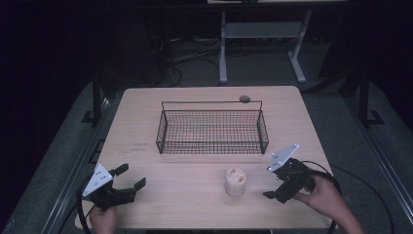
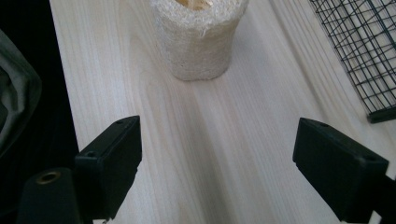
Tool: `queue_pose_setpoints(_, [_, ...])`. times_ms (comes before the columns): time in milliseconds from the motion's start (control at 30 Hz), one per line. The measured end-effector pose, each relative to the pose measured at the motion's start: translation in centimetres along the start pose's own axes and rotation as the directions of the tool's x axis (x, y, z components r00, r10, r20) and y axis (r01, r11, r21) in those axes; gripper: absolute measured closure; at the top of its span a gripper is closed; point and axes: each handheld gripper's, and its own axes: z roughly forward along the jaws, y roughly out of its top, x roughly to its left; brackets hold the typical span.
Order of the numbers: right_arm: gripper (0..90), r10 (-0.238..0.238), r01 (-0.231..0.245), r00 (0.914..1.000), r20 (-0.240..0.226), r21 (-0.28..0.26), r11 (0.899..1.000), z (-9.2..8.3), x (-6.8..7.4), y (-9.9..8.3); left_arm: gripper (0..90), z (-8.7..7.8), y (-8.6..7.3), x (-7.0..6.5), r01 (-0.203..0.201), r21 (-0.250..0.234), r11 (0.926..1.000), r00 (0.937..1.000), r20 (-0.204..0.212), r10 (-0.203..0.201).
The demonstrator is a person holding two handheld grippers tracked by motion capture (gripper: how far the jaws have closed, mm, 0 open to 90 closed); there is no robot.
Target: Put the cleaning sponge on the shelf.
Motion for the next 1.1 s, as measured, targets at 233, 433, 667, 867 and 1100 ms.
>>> queue_pose_setpoints(233, [15.1,-0.016,0.016,0.9997,-0.02,0.012,1.0,0.5,0.0,1.0,13.9,-0.1,0.0,0.1,0.003,0.0,1.0,1.0,0.0,-0.003])
queue_pose_setpoints(433, [15.1,-0.023,0.023,0.9994,-0.026,0.014,1.0,0.6,-0.1,1.6,13.9,0.0,0.0,0.0,-0.002,0.001,1.0,1.0,0.0,0.002])
queue_pose_setpoints(667, [15.1,-0.04,0.041,0.9986,-0.034,0.015,0.999,0.8,0.0,2.5,13.8,-0.1,0.1,0.0,-0.008,-0.003,1.0,1.0,-0.001,0.008])
queue_pose_setpoints(867, [15.1,-0.057,0.058,0.9973,-0.046,0.017,0.998,1.1,0.0,3.4,13.8,0.0,0.0,0.0,-0.002,-0.003,1.0,1.0,0.002,0.002])
queue_pose_setpoints(1100, [15.1,-0.065,0.067,0.9958,-0.065,0.028,0.997,1.8,0.1,4.3,13.9,-0.1,0.1,0.1,-0.002,-0.003,1.0,1.0,0.003,0.002])
